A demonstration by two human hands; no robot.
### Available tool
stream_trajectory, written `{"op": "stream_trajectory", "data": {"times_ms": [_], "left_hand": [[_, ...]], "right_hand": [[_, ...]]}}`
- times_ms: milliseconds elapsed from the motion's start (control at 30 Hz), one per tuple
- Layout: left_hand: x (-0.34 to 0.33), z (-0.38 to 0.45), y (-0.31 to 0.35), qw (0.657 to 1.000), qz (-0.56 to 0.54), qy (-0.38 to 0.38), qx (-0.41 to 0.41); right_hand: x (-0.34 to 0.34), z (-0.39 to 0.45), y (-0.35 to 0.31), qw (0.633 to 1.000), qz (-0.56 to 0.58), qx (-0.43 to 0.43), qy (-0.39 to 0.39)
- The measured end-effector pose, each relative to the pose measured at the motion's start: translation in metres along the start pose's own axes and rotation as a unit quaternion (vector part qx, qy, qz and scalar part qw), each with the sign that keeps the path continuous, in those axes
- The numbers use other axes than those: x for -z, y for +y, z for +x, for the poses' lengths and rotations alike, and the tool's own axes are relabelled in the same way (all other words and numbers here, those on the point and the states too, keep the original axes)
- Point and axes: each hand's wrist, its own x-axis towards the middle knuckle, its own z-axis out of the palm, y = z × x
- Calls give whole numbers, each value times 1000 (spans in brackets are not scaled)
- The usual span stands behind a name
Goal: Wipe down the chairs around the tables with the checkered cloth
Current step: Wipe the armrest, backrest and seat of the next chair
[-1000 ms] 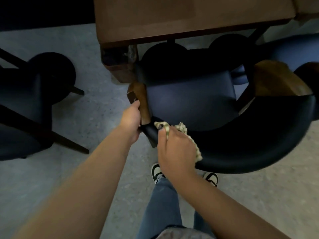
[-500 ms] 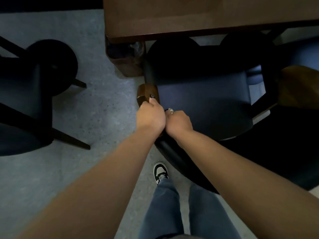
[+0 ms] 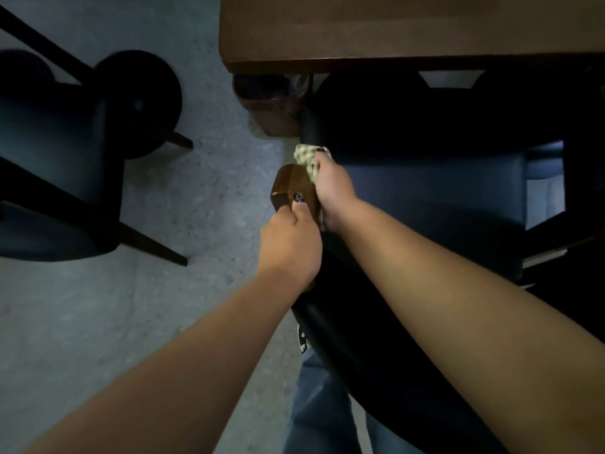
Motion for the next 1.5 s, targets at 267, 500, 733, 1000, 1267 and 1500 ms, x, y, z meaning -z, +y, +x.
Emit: {"op": "stream_trajectory", "data": {"times_ms": [267,500,733,1000,1267,1500], "left_hand": [[3,-7,4,987,-134,29,78],[4,-5,-6,932,-318,110,135],[9,-4,-17,824,-503,146,215],[4,15,-34,738,-616,38,271],[34,70,-62,754,-603,-9,261],[39,80,-58,821,-509,-132,221]], "right_hand": [[27,-76,34,965,-120,216,-89],[-8,-14,-23,855,-428,256,-145],[-16,-18,-29,738,-567,306,-200],[-33,-26,-26,567,-721,341,-204],[-94,11,-18,421,-889,155,-91],[-47,12,-42,890,-454,-21,-47]]}}
